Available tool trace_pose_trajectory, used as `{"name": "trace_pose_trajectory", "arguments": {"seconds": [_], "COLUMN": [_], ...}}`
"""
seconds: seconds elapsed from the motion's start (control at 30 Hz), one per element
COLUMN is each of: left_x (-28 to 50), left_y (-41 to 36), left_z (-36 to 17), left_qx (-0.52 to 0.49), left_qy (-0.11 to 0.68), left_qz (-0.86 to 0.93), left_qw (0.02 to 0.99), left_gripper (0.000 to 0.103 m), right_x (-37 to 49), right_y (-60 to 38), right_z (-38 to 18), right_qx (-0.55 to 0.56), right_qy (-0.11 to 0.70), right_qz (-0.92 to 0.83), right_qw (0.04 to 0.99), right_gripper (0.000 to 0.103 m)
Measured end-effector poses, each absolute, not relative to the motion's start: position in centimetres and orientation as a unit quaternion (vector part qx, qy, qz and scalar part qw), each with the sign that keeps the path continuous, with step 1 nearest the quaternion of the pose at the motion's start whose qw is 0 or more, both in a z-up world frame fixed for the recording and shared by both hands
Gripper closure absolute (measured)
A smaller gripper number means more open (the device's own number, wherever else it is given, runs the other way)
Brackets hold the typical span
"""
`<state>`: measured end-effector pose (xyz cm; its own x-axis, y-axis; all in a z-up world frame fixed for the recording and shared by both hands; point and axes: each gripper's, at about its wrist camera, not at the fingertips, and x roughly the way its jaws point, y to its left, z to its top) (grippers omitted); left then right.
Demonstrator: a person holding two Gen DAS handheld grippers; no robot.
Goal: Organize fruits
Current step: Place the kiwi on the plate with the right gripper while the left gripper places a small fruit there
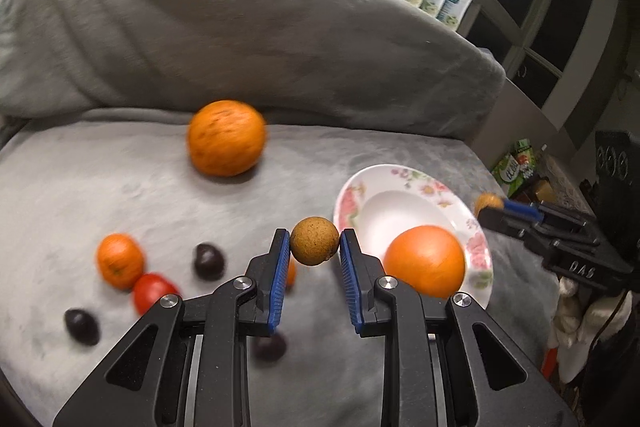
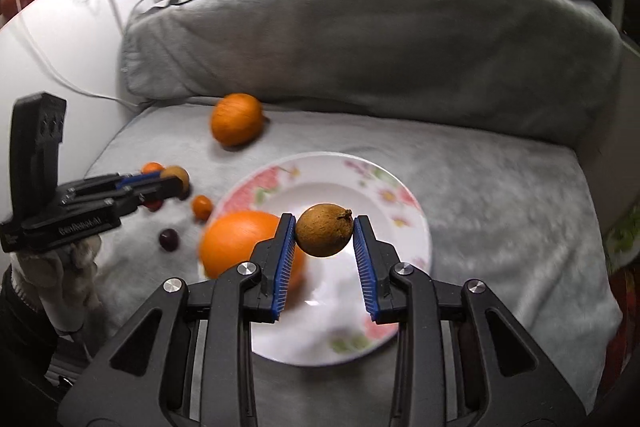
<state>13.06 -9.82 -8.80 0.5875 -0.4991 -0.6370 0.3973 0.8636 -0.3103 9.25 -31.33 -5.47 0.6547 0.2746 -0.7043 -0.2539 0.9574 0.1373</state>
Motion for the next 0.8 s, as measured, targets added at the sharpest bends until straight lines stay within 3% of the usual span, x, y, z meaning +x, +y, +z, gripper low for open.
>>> {"name": "trace_pose_trajectory", "arguments": {"seconds": [0.73,0.8], "left_x": [14.7,14.6], "left_y": [-15.1,-15.4], "left_z": [-7.5,-7.4], "left_qx": [-0.06,-0.058], "left_qy": [0.378,0.375], "left_qz": [-0.29,-0.294], "left_qw": [0.877,0.877], "left_gripper": [0.079,0.07], "right_x": [8.7,8.6], "right_y": [-34.0,-34.1], "right_z": [-8.1,-8.0], "right_qx": [0.038,0.039], "right_qy": [0.409,0.407], "right_qz": [0.135,0.135], "right_qw": [0.902,0.903], "right_gripper": [0.072,0.066]}}
